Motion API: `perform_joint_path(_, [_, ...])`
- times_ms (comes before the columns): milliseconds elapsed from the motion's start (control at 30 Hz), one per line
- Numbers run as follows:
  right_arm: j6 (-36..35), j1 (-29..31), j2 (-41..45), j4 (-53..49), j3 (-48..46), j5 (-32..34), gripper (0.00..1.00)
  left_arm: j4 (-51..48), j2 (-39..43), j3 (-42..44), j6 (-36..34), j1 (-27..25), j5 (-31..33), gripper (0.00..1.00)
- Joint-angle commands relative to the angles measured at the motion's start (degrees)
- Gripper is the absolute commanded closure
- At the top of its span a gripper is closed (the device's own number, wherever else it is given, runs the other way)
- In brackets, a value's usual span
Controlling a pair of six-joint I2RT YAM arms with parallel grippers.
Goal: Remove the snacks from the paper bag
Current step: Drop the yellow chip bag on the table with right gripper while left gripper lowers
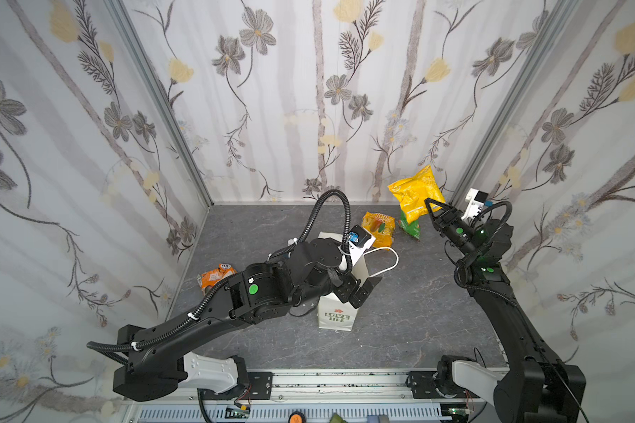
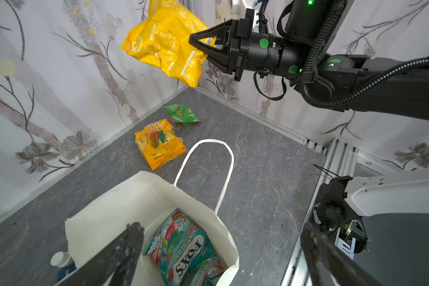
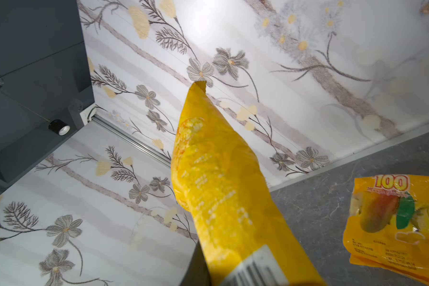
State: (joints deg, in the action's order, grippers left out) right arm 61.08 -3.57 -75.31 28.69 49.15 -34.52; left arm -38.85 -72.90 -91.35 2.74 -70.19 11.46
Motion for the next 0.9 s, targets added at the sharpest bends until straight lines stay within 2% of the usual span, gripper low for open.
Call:
perform_joint_path(0, [-3.36, -0.29, -1.68, -0.47, -2.57, 0.29, 1.0, -0.26, 0.44, 1.16, -0.45, -0.13, 3.01, 0.0])
perform_joint_path(267, [-4.21, 0.55, -6.28, 3.02, -12.58, 1.02, 1.0, 0.67, 1.92, 1.67, -0.51, -0.08, 6.18, 0.0])
perform_joint_path(500, [-4.71, 5.0, -10.68, 7.03, -19.83, 5.73, 1.0, 3.23, 3.12, 3.44, -0.64, 0.07, 9.6, 0.0])
perform_joint_path(867, [-4.36, 9.53, -23.41, 13.01, -22.1, 8.07, 1.0, 2.13, 2.59, 3.68, -0.02, 0.46, 10.57, 0.0])
